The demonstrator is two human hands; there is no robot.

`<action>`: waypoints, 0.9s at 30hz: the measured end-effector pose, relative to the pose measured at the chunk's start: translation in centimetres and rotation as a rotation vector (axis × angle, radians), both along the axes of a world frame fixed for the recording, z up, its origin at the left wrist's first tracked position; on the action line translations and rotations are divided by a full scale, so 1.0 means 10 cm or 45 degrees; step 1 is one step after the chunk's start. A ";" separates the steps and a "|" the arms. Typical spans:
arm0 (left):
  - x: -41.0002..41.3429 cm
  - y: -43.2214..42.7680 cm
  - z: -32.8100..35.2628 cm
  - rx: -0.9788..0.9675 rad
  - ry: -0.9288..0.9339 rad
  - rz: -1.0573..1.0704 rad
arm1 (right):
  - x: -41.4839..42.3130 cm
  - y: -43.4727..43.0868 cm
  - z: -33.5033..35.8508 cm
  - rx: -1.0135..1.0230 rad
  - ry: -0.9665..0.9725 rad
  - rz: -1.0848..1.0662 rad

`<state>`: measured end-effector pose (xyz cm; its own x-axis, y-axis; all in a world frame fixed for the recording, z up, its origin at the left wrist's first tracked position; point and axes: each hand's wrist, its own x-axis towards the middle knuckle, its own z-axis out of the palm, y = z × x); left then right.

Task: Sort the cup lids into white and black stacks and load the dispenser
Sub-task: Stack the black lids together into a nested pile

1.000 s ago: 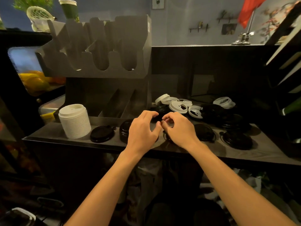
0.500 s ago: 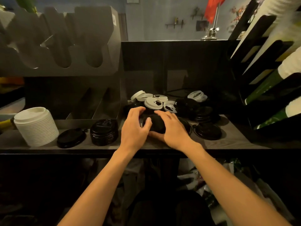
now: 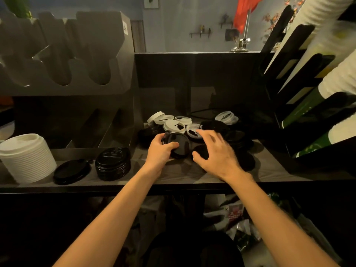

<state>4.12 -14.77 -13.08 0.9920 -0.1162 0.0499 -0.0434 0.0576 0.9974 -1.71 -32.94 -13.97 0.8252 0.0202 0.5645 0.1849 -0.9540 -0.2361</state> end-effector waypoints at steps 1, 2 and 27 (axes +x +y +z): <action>0.01 -0.01 -0.04 0.019 0.004 0.023 | 0.00 -0.01 -0.04 -0.031 0.093 -0.014; 0.01 -0.03 -0.08 0.036 0.003 0.047 | 0.00 -0.01 -0.07 -0.048 0.189 -0.035; -0.07 0.05 -0.09 -0.046 -0.053 0.047 | 0.16 0.32 0.15 1.276 0.169 0.094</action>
